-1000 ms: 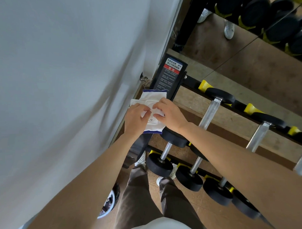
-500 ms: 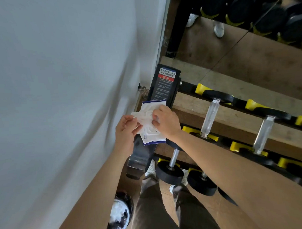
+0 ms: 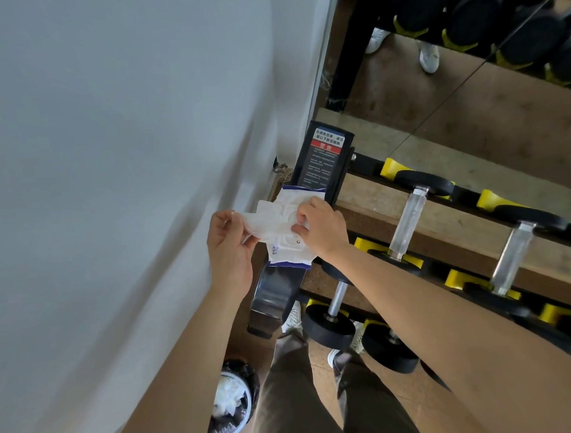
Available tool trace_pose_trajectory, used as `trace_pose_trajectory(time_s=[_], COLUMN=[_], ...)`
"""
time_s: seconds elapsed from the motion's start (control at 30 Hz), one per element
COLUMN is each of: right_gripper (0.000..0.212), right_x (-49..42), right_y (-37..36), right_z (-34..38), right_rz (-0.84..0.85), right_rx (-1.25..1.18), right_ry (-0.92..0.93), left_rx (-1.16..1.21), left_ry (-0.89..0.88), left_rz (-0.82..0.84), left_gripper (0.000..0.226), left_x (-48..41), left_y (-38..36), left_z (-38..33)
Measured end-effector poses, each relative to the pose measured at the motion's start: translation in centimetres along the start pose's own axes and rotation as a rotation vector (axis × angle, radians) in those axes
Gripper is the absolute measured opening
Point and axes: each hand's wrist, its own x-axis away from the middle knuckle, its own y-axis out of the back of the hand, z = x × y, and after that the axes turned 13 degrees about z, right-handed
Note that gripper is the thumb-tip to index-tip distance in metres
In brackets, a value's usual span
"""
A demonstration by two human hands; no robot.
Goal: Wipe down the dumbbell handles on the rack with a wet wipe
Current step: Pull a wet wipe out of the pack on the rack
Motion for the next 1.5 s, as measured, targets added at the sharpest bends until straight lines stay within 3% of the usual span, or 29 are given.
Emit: trace_pose_trajectory(time_s=[0.2,0.5,0.57,0.77,0.9,1.07,1.17,1.3,1.5], right_gripper=[0.021,0.020,0.019,0.016,0.051,0.069,0.060,0.041,0.022], right_x=[0.1,0.1,0.3,1.0,2.7,2.0,0.5,-0.6,-1.0], right_y=[0.1,0.5,0.7,0.7,0.8,0.3,0.8,1.3,1.8], right_z=[0.2,0.4,0.5,-0.5,-1.6,-1.1,-0.5,-0.7,-1.0], right_rz=[0.018,0.029,0.032,0.065,0.147,0.068,0.011,0.043,0.096], right_rx=[0.050,0.173,0.156,-0.083,-0.130,0.000,-0.003,0.020,-0.029], right_ry=[0.008,0.017,0.020,0.072,0.111,0.029,-0.012,0.004,0.064], left_rx=[-0.075,-0.229,-0.291,-0.356,-0.272,-0.241,-0.137,-0.096,-0.138], left_ry=[-0.004,-0.241,-0.185,0.247,0.517,0.595,0.634,0.632,0.598], left_rz=[-0.039,0.004,0.016,-0.062,-0.182,-0.173,-0.159,-0.112,0.058], left_gripper=[0.022,0.015,0.020,0.010,0.011,0.017,0.017,0.046,0.038], left_x=[0.1,2.3,2.6,2.1,1.9,1.6,1.2,0.4,1.6], left_y=[-0.3,-2.6,-3.1,-1.8,-0.9,0.1,0.5,1.4,-0.2], left_z=[-1.9,-9.1,-9.4,-4.4,-2.0,0.1,0.4,1.3,1.0])
